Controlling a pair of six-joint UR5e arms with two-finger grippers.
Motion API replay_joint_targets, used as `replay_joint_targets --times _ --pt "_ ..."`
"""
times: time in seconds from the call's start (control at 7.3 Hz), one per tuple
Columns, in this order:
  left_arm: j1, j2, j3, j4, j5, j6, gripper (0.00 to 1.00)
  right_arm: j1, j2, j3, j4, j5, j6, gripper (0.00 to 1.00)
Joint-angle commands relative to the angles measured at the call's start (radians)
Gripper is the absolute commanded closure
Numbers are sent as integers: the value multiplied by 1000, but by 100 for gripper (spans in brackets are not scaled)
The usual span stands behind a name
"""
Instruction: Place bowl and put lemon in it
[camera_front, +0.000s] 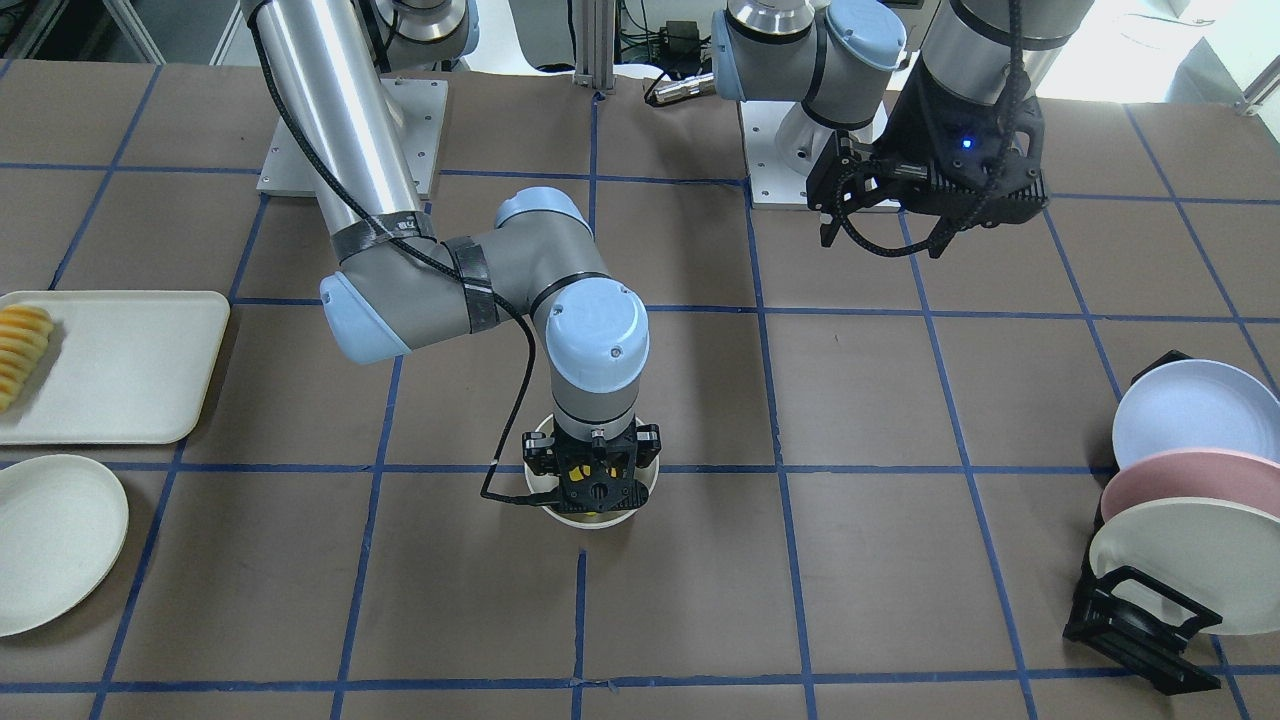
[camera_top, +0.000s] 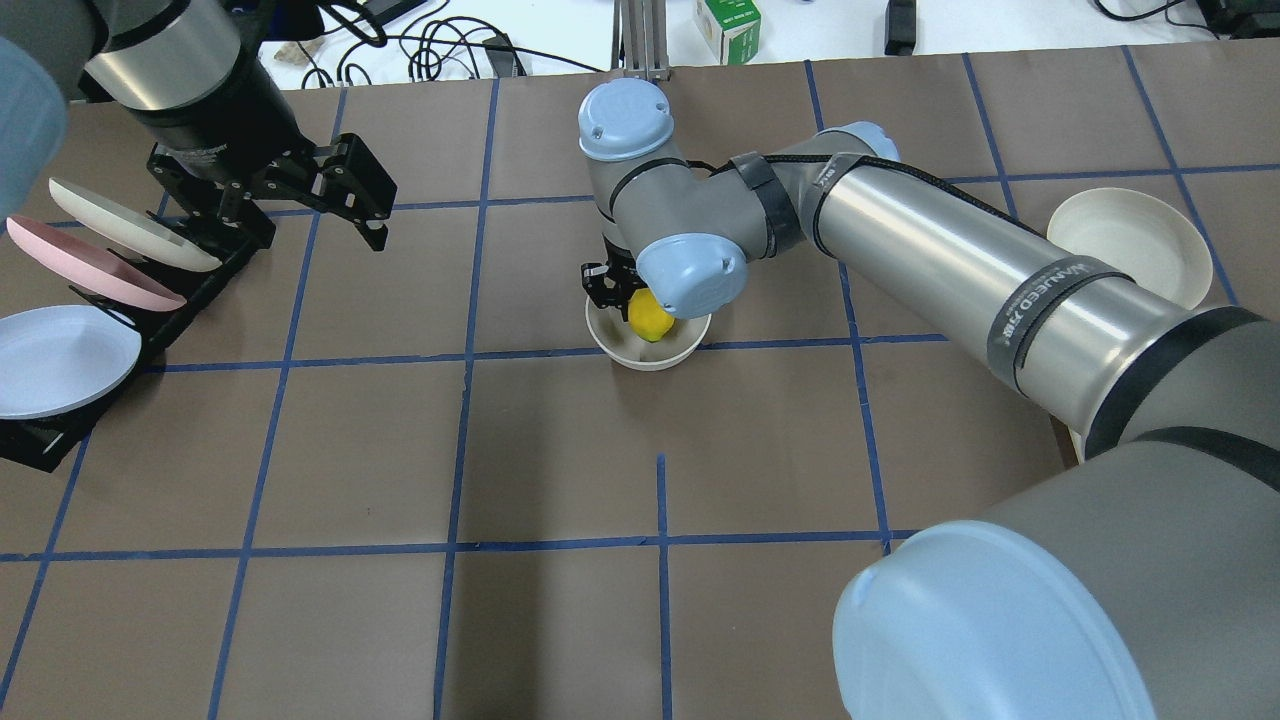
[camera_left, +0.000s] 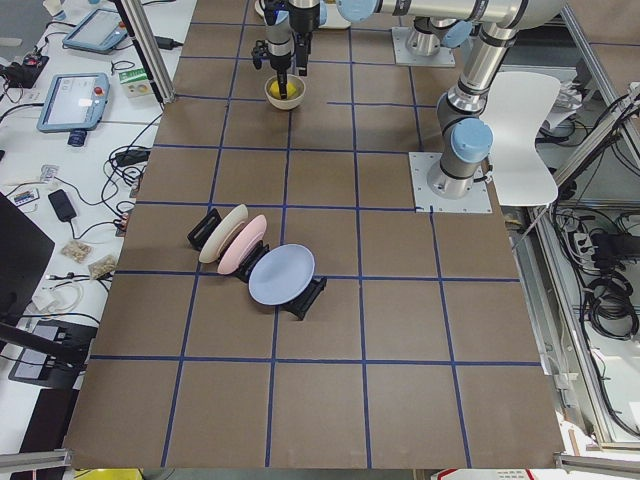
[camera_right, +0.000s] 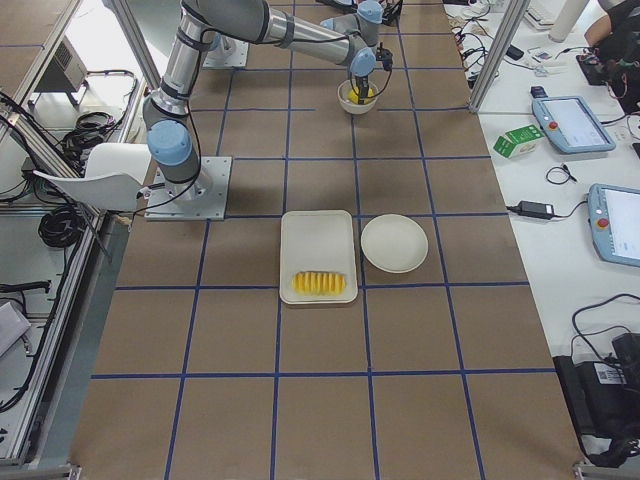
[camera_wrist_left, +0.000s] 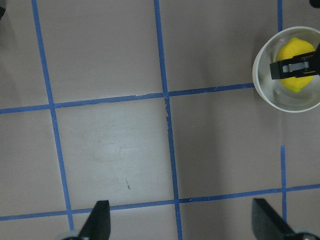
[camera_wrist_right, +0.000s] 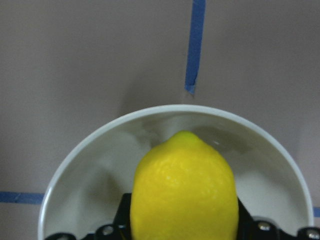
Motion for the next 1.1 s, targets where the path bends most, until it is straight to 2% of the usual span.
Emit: replay_joint_targets --times 0.0,0.27,0.68,0.96 --pt "8 -4 10 -2 1 2 0 -3 -15 -9 3 1 2 0" --pt "9 -6 8 -2 -1 3 0 -14 -120 -19 26 -2 0 0" --pt "9 -1 5 -2 -1 8 0 -18 -390 -24 246 6 5 0" --pt "9 -1 7 -2 -1 8 0 -21 -457 -22 339 5 7 0"
